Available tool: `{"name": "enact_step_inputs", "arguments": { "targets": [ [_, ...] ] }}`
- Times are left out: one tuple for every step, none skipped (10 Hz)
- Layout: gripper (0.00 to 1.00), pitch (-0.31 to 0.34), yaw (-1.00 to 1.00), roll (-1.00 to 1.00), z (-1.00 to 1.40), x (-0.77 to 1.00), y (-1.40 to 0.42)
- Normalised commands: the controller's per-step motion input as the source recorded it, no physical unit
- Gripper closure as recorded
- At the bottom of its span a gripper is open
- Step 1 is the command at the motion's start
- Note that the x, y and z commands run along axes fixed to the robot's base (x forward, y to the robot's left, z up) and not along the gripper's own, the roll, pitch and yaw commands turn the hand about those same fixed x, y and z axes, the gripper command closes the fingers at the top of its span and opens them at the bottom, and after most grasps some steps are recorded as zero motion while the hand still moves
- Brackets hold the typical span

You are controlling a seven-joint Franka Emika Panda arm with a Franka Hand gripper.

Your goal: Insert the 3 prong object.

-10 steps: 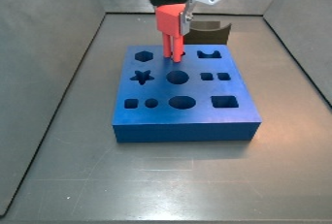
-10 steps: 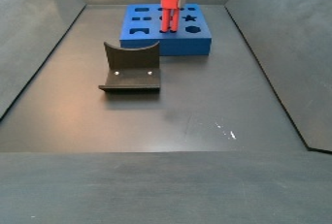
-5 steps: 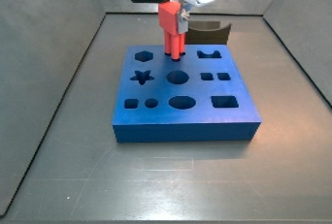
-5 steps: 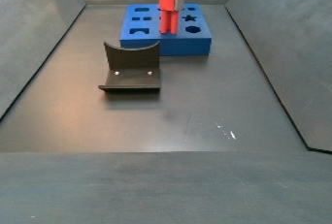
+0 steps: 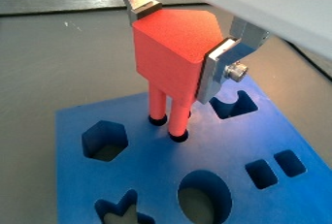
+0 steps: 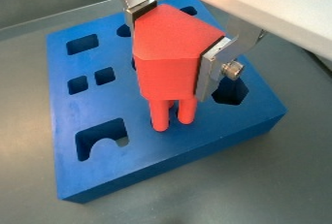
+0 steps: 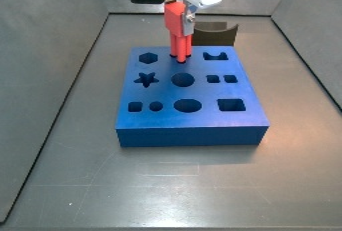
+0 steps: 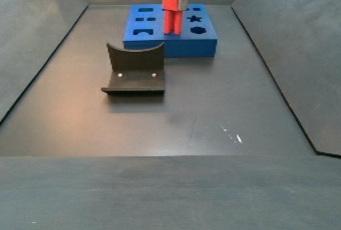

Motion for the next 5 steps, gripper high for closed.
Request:
{"name": "enact_step_inputs", "arguments": {
  "targets": [
    [1.00, -0.057, -0.01, -0.04, -0.15, 0.00, -0.08],
    [1.00, -0.054, -0.12, -0.02, -0.18, 0.17, -0.09],
    [1.00, -0.056, -0.14, -0.01, -0.21, 0.19, -0.05],
    [1.00, -0.056, -0.13, 0.00, -0.20, 0.09, 0.00],
    [1.00, -0.071, -0.07, -0.01, -0.20, 0.00, 0.00]
  ]
}}
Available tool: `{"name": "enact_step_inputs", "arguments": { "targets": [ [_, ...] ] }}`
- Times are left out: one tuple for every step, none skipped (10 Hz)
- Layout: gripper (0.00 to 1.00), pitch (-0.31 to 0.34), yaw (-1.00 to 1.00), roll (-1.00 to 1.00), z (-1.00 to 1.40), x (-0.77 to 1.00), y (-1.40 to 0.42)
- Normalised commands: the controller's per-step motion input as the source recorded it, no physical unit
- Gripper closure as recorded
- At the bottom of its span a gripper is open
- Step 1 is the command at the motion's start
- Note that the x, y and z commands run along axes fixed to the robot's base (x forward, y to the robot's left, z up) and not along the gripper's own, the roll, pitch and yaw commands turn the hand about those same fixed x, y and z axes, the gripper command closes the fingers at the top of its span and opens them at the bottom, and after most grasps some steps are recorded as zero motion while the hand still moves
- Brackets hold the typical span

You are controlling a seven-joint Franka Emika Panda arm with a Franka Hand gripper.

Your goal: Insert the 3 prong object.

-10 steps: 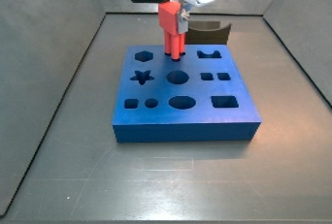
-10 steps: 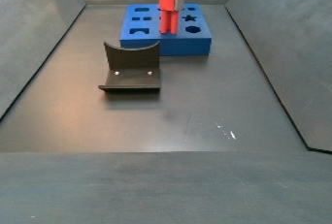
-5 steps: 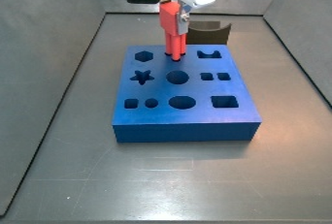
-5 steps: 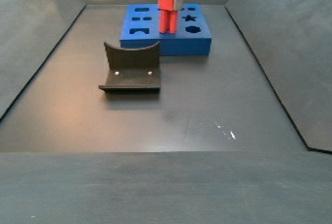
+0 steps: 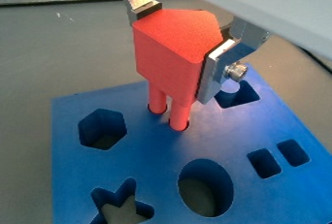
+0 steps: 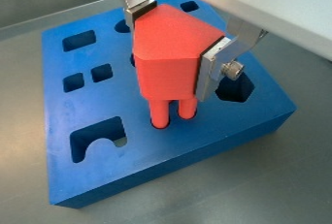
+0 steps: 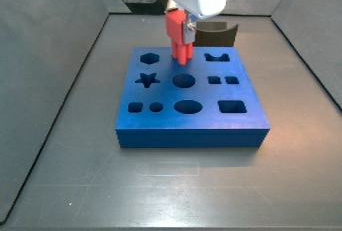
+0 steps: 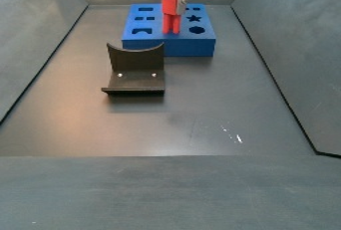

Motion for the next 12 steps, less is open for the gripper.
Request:
{"name": "enact_step_inputs", "arguments": {
  "targets": [
    [1.00, -0.084, -0.03, 0.00, -0.21, 0.00, 0.00],
    [1.00, -0.094, -0.02, 0.00, -0.25, 0.00, 0.00],
    [1.00, -0.104, 0.00, 0.00, -0.32, -0.01, 0.00],
    [1.00, -0.096, 0.00, 0.00, -0.39, 0.00, 0.00],
    [1.00, -0.091, 0.00, 0.00, -0.39, 0.00, 0.00],
    [1.00, -0.099, 0.00, 0.00, -0.38, 0.00, 0.00],
    [1.00, -0.099, 0.00, 0.00, -0.38, 0.00, 0.00],
    [1.00, -0.091, 0.00, 0.00, -0.36, 0.00, 0.00],
    [1.00, -0.087, 0.00, 0.00, -0.28, 0.00, 0.00],
    [1.00, -0.064, 0.00, 0.00, -0.02, 0.00, 0.00],
    [1.00, 0.000, 0.00, -0.03, 0.00, 0.00, 0.01],
    [1.00, 0.000, 0.00, 0.00, 0.00, 0.00, 0.00]
  ]
}}
